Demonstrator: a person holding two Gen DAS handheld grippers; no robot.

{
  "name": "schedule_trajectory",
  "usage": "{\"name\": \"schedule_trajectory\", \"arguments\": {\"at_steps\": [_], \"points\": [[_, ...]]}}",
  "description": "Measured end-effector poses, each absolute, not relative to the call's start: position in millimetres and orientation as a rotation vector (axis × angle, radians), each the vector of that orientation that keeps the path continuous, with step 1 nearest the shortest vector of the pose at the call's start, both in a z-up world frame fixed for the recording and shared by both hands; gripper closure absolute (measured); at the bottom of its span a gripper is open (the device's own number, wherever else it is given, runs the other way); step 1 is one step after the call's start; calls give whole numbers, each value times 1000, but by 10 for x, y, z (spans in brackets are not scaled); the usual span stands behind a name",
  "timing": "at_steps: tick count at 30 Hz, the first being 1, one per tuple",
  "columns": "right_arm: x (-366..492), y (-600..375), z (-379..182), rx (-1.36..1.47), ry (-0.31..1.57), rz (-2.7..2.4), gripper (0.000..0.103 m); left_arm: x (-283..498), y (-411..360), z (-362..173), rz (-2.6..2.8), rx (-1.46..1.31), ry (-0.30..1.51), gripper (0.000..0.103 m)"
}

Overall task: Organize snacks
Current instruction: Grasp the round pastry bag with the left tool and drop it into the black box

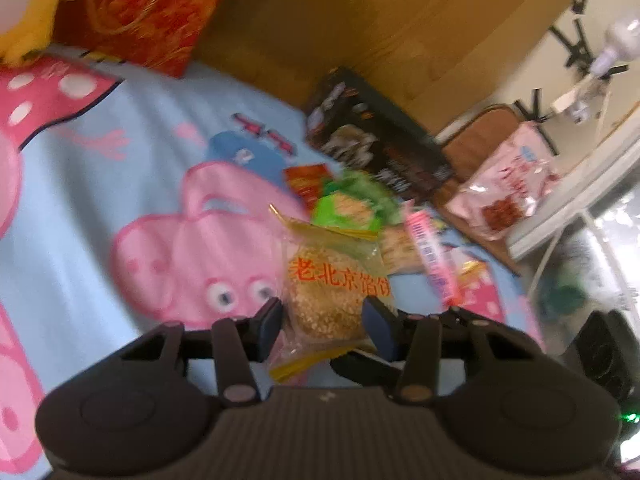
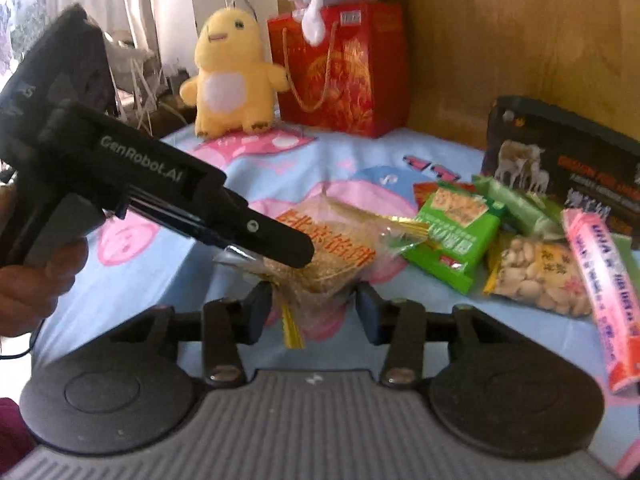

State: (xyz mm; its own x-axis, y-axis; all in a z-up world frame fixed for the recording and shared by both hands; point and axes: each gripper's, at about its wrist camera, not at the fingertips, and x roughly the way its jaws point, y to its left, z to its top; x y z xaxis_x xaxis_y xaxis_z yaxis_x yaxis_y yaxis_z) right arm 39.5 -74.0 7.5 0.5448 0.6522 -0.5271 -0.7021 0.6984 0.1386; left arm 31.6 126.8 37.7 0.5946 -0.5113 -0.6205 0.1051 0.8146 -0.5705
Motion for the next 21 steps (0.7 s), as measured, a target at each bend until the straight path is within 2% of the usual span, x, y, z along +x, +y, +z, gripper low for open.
{"name": "schedule_trajectory", "arguments": {"at_steps": [8, 16, 17, 21], "points": [[603, -1203, 490, -48, 435, 644, 57, 1063, 629, 901, -473, -402, 751, 57], [1609, -1581, 624, 29, 429, 463, 57, 2129, 193, 911, -469, -425, 735, 56], [1679, -1601, 632, 36, 435, 453, 57, 2213, 169, 890, -457, -428, 734, 53], [1855, -1749, 624, 56, 419, 371, 56, 2316, 202, 839, -444, -461, 728, 52]]}}
